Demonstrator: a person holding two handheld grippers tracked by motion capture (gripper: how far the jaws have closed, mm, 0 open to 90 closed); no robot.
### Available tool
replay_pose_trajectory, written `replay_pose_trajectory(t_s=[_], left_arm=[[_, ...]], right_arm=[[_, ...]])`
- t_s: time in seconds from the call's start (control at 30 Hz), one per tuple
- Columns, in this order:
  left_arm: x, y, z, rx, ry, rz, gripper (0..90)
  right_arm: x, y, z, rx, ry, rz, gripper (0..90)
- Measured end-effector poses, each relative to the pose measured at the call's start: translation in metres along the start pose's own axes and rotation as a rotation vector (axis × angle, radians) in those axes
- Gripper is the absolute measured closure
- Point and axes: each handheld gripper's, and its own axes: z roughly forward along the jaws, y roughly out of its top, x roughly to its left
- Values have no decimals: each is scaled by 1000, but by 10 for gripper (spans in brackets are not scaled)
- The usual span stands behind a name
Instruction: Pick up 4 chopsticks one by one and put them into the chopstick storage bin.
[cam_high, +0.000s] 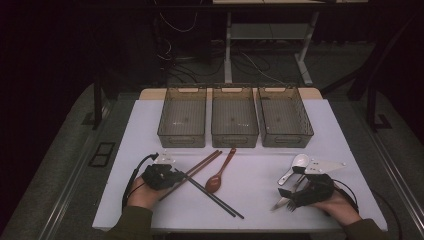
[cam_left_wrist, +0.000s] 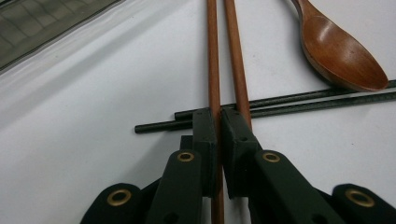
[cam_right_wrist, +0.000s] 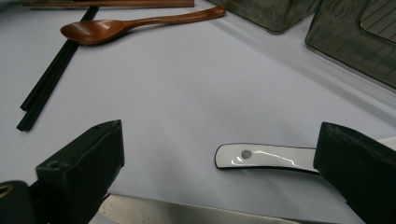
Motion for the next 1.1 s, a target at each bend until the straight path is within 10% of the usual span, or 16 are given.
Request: replay_pose_trajectory(t_s=[1.1], left_arm=[[-5,6,-17,-54,-37,26,842]], right_arm=[[-1,0,-1,4,-1,-5,18]])
